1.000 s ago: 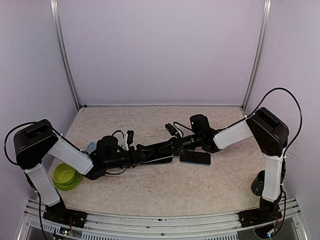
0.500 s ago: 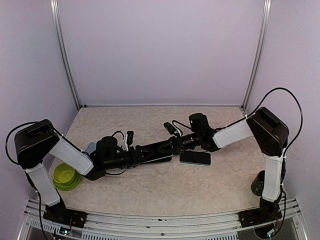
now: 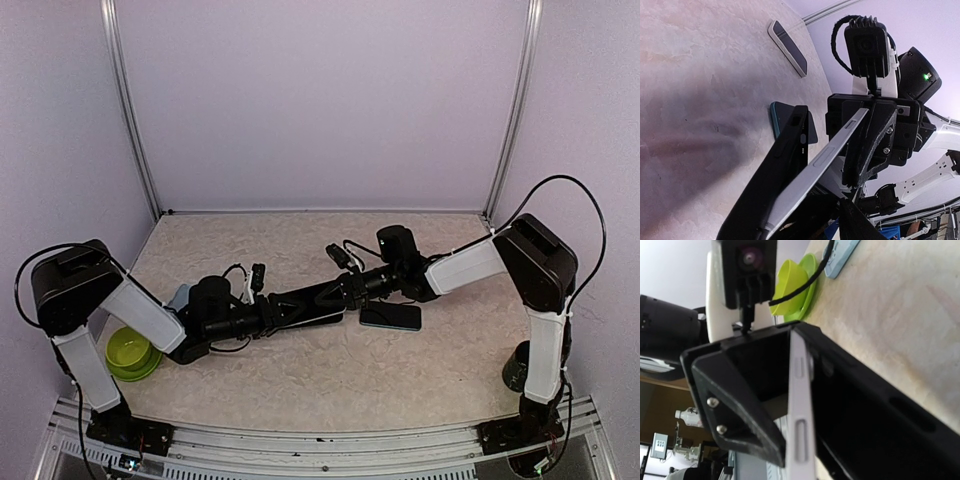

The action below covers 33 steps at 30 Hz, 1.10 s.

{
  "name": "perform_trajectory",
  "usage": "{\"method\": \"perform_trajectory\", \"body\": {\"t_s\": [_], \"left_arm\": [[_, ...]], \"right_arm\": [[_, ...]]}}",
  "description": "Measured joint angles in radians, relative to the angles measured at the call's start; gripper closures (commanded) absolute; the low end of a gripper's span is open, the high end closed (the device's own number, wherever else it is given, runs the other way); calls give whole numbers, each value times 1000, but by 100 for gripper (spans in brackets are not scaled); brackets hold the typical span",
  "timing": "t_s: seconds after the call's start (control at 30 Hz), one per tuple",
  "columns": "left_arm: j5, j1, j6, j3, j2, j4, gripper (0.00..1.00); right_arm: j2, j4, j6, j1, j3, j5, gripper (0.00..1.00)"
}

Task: Put the phone into the phone case
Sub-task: Pass from the right arm to the left

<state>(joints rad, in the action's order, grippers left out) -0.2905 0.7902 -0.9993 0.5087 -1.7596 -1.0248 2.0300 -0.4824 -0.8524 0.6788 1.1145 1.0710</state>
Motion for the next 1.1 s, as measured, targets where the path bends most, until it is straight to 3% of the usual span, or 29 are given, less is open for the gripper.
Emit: {"method": "perform_trajectory", "body": {"t_s": [1.1], "left_arm": [[-84, -9, -34, -27, -17, -139, 82]], "right_arm": [[-3, 32, 103, -2, 1, 12, 78]]}}
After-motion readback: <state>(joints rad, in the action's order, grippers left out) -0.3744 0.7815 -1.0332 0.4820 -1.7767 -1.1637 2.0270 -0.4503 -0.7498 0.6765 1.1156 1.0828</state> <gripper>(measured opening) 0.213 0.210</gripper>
